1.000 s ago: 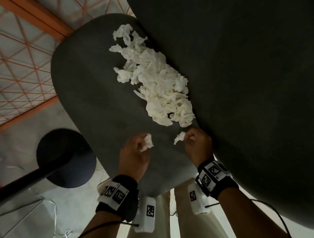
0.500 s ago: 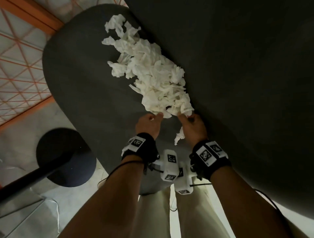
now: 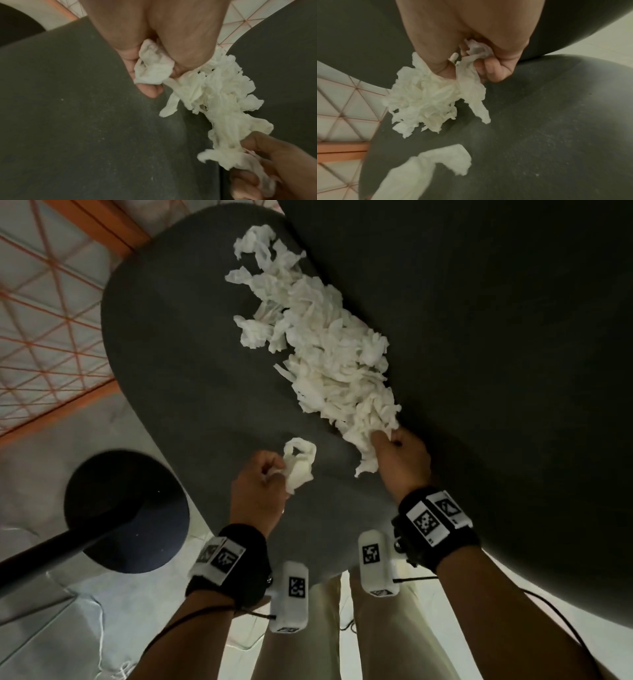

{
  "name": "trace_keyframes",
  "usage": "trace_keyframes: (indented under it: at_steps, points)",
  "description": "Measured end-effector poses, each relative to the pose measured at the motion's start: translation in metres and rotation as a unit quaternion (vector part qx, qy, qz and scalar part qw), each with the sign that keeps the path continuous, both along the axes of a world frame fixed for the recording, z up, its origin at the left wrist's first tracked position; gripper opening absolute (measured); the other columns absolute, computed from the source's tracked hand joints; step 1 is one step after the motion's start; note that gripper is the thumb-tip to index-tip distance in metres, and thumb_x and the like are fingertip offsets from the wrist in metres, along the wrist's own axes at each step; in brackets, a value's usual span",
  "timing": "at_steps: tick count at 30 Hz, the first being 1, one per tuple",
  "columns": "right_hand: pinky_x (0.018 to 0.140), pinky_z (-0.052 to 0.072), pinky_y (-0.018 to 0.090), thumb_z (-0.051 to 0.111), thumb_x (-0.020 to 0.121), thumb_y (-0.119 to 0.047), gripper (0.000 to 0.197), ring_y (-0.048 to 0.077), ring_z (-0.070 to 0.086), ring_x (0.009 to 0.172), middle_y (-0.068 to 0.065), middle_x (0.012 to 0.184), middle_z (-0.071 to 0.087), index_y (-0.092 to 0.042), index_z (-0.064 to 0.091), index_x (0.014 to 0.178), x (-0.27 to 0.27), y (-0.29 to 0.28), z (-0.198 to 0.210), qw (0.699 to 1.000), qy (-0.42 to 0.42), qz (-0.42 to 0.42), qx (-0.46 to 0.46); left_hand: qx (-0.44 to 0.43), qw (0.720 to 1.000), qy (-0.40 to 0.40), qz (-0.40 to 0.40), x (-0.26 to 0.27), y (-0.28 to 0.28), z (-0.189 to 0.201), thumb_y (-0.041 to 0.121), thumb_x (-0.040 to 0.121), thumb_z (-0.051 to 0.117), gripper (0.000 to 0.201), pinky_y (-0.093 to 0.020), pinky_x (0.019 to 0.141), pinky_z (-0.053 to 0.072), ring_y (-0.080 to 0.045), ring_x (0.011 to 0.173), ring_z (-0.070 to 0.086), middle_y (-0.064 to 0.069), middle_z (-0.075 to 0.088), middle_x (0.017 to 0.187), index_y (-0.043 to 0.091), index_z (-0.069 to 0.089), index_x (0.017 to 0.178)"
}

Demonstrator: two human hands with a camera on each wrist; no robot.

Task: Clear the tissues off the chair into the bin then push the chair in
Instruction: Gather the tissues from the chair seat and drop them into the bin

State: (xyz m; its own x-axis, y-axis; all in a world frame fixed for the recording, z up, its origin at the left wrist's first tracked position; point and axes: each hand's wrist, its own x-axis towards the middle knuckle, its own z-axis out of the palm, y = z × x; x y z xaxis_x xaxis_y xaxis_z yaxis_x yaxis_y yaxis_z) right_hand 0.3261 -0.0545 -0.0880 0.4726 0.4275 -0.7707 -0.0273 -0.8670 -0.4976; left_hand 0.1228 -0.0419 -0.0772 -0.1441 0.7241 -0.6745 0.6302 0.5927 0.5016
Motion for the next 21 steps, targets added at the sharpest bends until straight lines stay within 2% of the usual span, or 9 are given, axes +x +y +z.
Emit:
trace_keyframes:
  at_steps: [2, 4, 6, 7, 10, 14, 16, 18, 21]
  points:
    - [0.064, 0.041, 0.03, 0.062, 0.082, -0.021, 0.013, 0.013, 0.049, 0.065, -0.003, 0.069, 0.054, -0.01, 0.058, 0.077, -0.001, -0.008, 0.005, 1.0, -0.007, -0.008, 0.002, 0.012, 0.999, -0.017, 0.031, -0.005, -0.004, 0.005, 0.01, 0.085, 0.053, 0.024, -0.045, 0.065, 0.061, -0.023, 0.076, 0.069, 0.001, 0.068, 0.08, 0.028, 0.06, 0.072]
    - [0.062, 0.04, 0.031, 0.062, 0.08, -0.015, 0.013, 0.014, 0.046, 0.064, 0.0, 0.067, 0.05, -0.013, 0.052, 0.071, -0.002, -0.016, 0.009, 1.0, -0.009, -0.019, 0.004, 0.019, 0.999, -0.009, 0.035, -0.006, -0.005, 0.01, 0.025, 0.083, 0.055, 0.015, -0.039, 0.068, 0.059, -0.022, 0.076, 0.067, 0.0, 0.067, 0.076, 0.023, 0.06, 0.069]
    - [0.064, 0.041, 0.031, 0.061, 0.082, -0.015, 0.017, 0.014, 0.046, 0.063, 0.0, 0.067, 0.05, -0.015, 0.049, 0.07, -0.002, -0.022, 0.01, 0.999, -0.001, -0.032, 0.011, 0.015, 1.0, 0.015, 0.006, -0.004, -0.002, 0.015, 0.03, 0.086, 0.059, 0.025, -0.017, 0.062, 0.048, -0.016, 0.066, 0.059, 0.002, 0.061, 0.065, 0.021, 0.054, 0.063]
    - [0.065, 0.042, 0.032, 0.061, 0.083, -0.015, 0.018, 0.013, 0.046, 0.063, 0.0, 0.068, 0.05, -0.017, 0.048, 0.07, -0.003, -0.023, 0.01, 0.999, 0.004, -0.039, 0.016, 0.013, 0.999, 0.032, -0.018, -0.002, -0.001, 0.017, 0.03, 0.088, 0.061, 0.03, -0.011, 0.055, 0.039, -0.013, 0.062, 0.055, 0.003, 0.057, 0.062, 0.019, 0.051, 0.061]
    - [0.067, 0.043, 0.027, 0.06, 0.086, -0.012, 0.013, 0.01, 0.051, 0.069, -0.001, 0.082, 0.057, -0.022, 0.053, 0.081, -0.004, -0.027, 0.009, 0.998, 0.021, -0.049, 0.041, 0.039, 0.993, 0.059, -0.093, 0.002, 0.0, 0.014, 0.027, 0.086, 0.065, 0.034, -0.024, 0.054, 0.028, -0.016, 0.059, 0.05, -0.003, 0.054, 0.061, 0.007, 0.051, 0.062]
    - [0.07, 0.042, 0.015, 0.058, 0.093, -0.015, 0.012, -0.003, 0.056, 0.087, -0.014, 0.096, 0.062, -0.024, 0.063, 0.099, -0.004, -0.03, 0.01, 0.996, 0.05, -0.049, 0.058, 0.044, 0.989, 0.024, -0.139, 0.008, 0.001, 0.008, 0.007, 0.082, 0.063, 0.011, -0.018, 0.066, 0.035, -0.015, 0.075, 0.055, -0.001, 0.061, 0.081, 0.014, 0.056, 0.076]
    - [0.073, 0.043, 0.015, 0.056, 0.094, -0.017, 0.015, -0.003, 0.057, 0.09, -0.017, 0.095, 0.064, -0.027, 0.066, 0.09, -0.003, -0.033, 0.011, 0.995, 0.061, -0.055, 0.053, 0.034, 0.986, -0.012, -0.164, 0.012, 0.004, 0.011, 0.002, 0.083, 0.058, 0.02, -0.019, 0.073, 0.042, -0.015, 0.085, 0.06, 0.001, 0.065, 0.093, 0.018, 0.06, 0.095]
    - [0.075, 0.047, 0.022, 0.059, 0.093, -0.025, 0.013, 0.006, 0.061, 0.086, -0.008, 0.092, 0.068, -0.026, 0.067, 0.083, -0.002, -0.036, 0.011, 0.995, 0.066, -0.061, 0.032, 0.02, 0.985, -0.04, -0.165, 0.016, 0.008, 0.008, 0.002, 0.086, 0.055, 0.029, -0.023, 0.079, 0.048, -0.014, 0.087, 0.063, 0.003, 0.067, 0.096, 0.02, 0.058, 0.109]
    - [0.066, 0.049, 0.023, 0.061, 0.09, -0.043, 0.031, 0.01, 0.062, 0.066, 0.0, 0.071, 0.067, -0.017, 0.064, 0.072, -0.001, -0.042, 0.015, 0.992, 0.085, -0.091, 0.025, 0.013, 0.986, -0.041, -0.159, 0.023, 0.016, 0.003, 0.021, 0.092, 0.056, 0.021, -0.028, 0.079, 0.05, -0.016, 0.084, 0.064, 0.0, 0.069, 0.091, 0.027, 0.055, 0.112]
